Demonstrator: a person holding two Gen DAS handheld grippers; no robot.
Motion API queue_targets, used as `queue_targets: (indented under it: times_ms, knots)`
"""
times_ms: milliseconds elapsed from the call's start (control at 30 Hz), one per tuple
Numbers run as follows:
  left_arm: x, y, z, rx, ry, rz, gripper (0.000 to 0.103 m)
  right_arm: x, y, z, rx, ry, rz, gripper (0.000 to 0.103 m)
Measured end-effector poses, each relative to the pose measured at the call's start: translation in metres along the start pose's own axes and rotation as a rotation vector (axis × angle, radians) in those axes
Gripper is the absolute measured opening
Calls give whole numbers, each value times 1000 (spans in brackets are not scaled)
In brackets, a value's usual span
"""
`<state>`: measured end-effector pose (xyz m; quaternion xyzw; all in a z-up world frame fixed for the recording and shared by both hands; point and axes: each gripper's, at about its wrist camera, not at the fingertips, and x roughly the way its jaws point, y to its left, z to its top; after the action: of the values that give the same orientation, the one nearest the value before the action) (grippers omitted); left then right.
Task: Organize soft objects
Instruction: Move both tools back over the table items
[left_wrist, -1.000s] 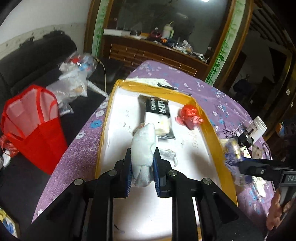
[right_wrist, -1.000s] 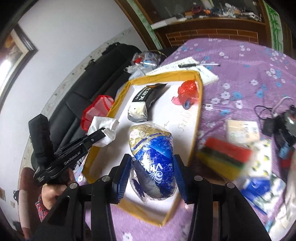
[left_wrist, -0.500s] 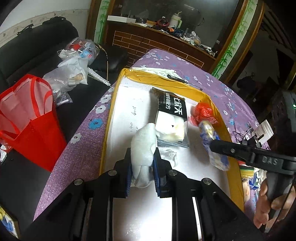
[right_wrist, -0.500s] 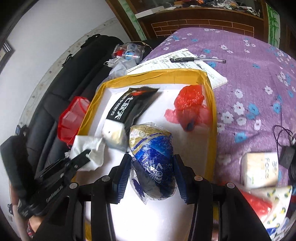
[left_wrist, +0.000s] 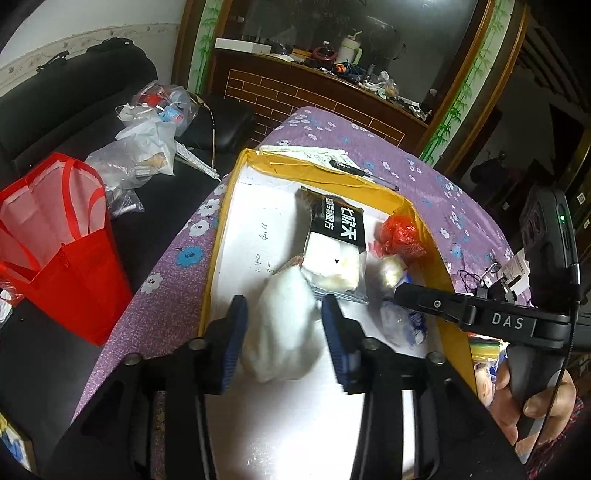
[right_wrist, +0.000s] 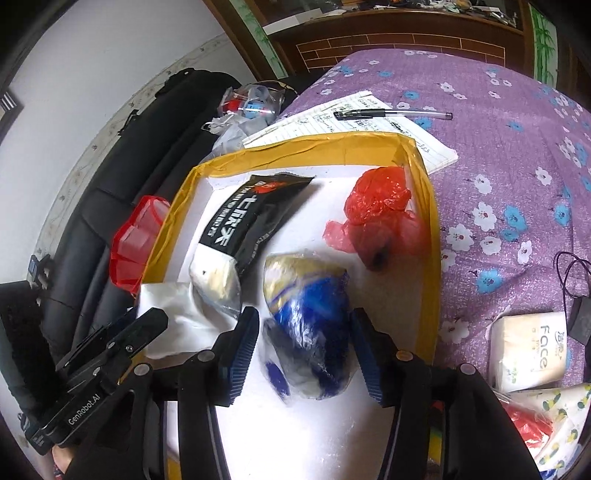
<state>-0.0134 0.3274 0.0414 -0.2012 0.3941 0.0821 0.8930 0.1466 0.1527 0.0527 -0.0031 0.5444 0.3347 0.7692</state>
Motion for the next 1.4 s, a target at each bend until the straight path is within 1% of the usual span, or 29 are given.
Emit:
queue_targets:
  times_ms: [100,367,567,700,800,967,1133,1233,1300,1333,1367,1400]
  knots:
    - [-6,-2,-1,4,-18,8,41,-7,0,-4,0,-9,17,54]
    - [-23,-17,-9,19,-40,-6,41,-31,-5,-19,4,-25,74,54]
    - [-37,-43,-23,52,-55,-33,41,-53,-15,-36,12,-36,124,54]
    - [-45,-70,-36,100,-60,-66,41,-80,-25,-54,8,-73,159,54]
    - [-49,-94,-48,137,-52,-105,41,-101,-39,-69,16,-95,178,54]
    - [-51,-135,-65,208,-32,-160,41,-133,-77,-97,52,-124,190,54]
    - [-46,-173,-82,284,-11,-182,41,-163,-122,-126,102,-152,190,55]
    - [-38,-191,-89,326,21,-182,41,-181,-147,-140,130,-178,184,55]
    - [-29,-203,-91,357,45,-182,48,-189,-165,-147,140,-194,177,60]
    - [-23,-211,-91,379,67,-183,60,-192,-175,-150,151,-203,174,60]
    - [-19,-216,-92,395,78,-176,62,-193,-183,-153,162,-210,177,60]
    - [-14,-223,-91,415,86,-160,62,-194,-192,-156,178,-216,186,60]
